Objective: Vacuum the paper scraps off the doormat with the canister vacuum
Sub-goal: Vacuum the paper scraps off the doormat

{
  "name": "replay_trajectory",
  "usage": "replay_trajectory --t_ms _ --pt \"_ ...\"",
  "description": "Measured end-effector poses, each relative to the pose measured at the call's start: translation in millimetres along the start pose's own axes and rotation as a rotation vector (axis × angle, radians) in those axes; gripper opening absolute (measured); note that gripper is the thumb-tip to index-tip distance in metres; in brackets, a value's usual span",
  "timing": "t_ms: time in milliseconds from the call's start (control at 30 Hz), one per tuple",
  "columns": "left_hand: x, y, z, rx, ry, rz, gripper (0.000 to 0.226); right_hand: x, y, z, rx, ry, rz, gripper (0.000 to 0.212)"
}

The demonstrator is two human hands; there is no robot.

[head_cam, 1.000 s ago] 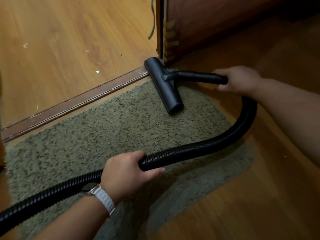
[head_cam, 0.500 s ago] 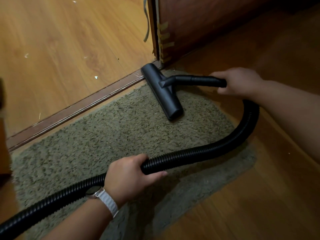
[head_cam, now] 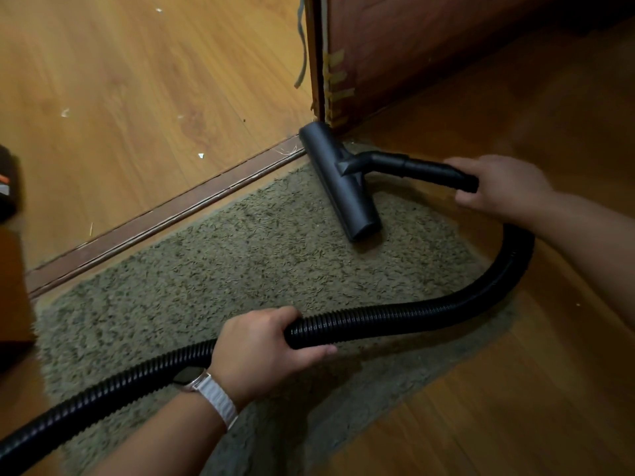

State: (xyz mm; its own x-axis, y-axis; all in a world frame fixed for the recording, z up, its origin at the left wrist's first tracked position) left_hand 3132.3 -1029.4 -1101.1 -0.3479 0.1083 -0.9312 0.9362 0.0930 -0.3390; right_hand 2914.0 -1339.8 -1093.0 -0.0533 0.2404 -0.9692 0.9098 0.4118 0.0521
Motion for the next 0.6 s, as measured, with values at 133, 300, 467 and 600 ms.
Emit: replay_trajectory --t_ms 133,300,467,600 --pt "5 -1 -3 -0.002 0.011 -0.021 0.089 -8 7 7 0.008 -0.053 -0.096 0.06" --pt "2 5 -4 -0.059 -0.006 -0.081 0.082 -32 26 30 0.003 -0.105 -0.152 0.058" --pt "-3 9 -1 -0.086 -0.003 -0.093 0.078 -38 39 49 0.002 -0.089 -0.173 0.058" --pt "-1 11 -3 -0.09 0.014 -0.085 0.077 -25 48 52 -0.01 -0.054 -0.152 0.059"
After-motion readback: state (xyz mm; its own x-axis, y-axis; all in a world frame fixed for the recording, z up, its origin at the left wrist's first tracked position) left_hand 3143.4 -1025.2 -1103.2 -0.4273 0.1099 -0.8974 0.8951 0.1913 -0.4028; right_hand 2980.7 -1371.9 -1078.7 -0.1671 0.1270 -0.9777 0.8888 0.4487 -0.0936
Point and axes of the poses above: each hand's wrist, its own z-axis towards the middle knuckle, its own x-axis out of the palm, y = z × x, the point moved 8 cm from there along z, towards the middle knuckle, and after that the axes turned 11 degrees about x, right-handed, at the moved point
